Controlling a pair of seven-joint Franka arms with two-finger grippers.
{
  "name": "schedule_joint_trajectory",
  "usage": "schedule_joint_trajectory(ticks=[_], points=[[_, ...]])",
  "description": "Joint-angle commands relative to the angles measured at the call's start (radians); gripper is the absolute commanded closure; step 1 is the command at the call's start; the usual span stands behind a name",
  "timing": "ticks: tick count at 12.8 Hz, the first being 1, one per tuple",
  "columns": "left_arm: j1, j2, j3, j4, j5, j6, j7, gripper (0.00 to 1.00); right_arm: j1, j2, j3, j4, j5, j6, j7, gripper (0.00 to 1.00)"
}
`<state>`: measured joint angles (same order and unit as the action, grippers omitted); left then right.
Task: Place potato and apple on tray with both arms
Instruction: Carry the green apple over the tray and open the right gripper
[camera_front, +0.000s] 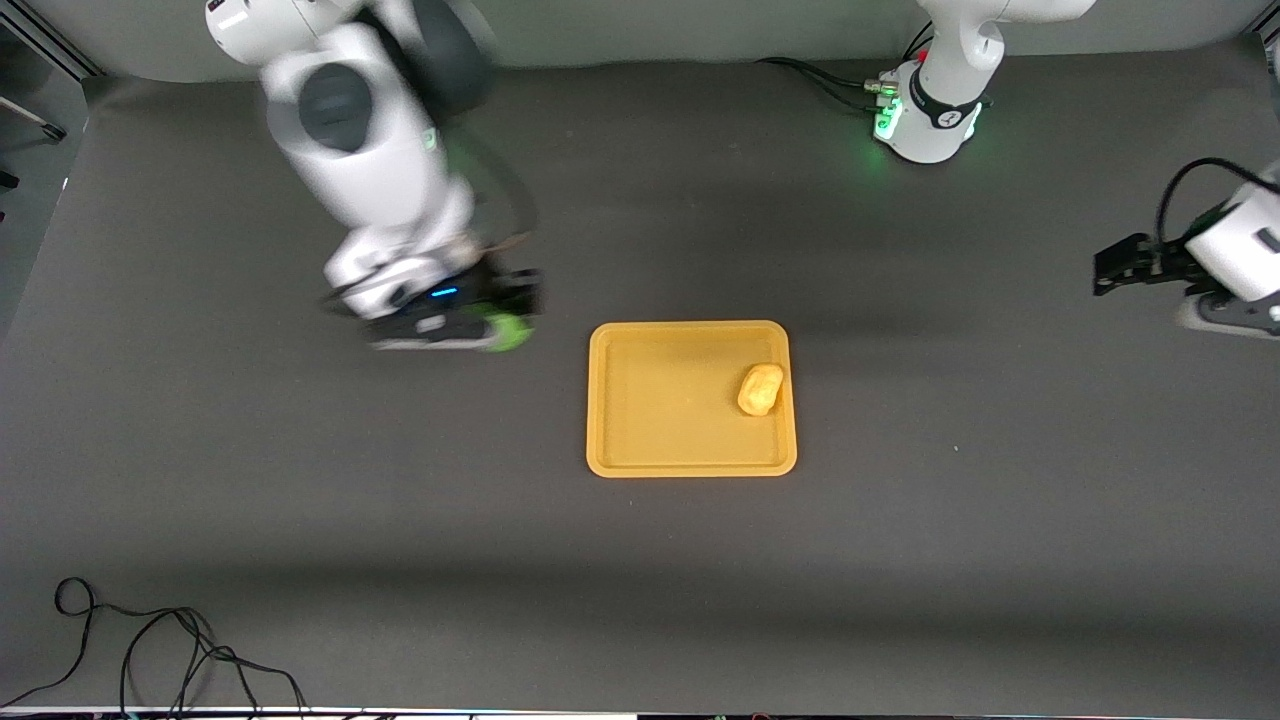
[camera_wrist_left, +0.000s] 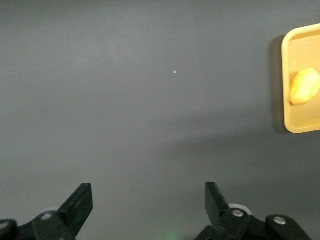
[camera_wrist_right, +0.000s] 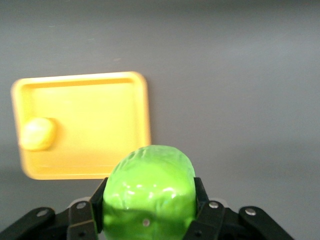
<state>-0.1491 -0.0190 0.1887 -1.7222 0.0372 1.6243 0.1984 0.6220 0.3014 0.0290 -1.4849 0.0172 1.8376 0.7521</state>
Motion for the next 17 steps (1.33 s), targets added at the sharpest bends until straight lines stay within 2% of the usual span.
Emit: schedule_joint_trajectory(ticks=[1, 3, 8, 12, 17], points=[[0.017, -0.03, 0.012, -0.024, 0.003, 0.025, 0.026, 0.0, 0.121, 0.253, -0.017, 0.315, -0.016, -0.028, 0.238, 0.61], [0.022, -0.029, 0.02, -0.03, 0.001, 0.038, 0.022, 0.0, 0.195, 0.376, -0.015, 0.434, -0.092, -0.026, 0.355, 0.61], [0.025, -0.024, 0.018, -0.031, 0.001, 0.058, 0.018, 0.0, 0.216, 0.576, -0.017, 0.437, -0.203, 0.113, 0.374, 0.61], [0.019, -0.016, 0.015, -0.023, 0.004, 0.074, 0.013, 0.0, 0.183, 0.62, -0.023, 0.325, -0.2, 0.359, 0.372, 0.61], [0.019, -0.006, 0.014, -0.025, 0.003, 0.078, 0.012, 0.0, 0.183, 0.679, -0.024, 0.324, -0.204, 0.388, 0.365, 0.61]])
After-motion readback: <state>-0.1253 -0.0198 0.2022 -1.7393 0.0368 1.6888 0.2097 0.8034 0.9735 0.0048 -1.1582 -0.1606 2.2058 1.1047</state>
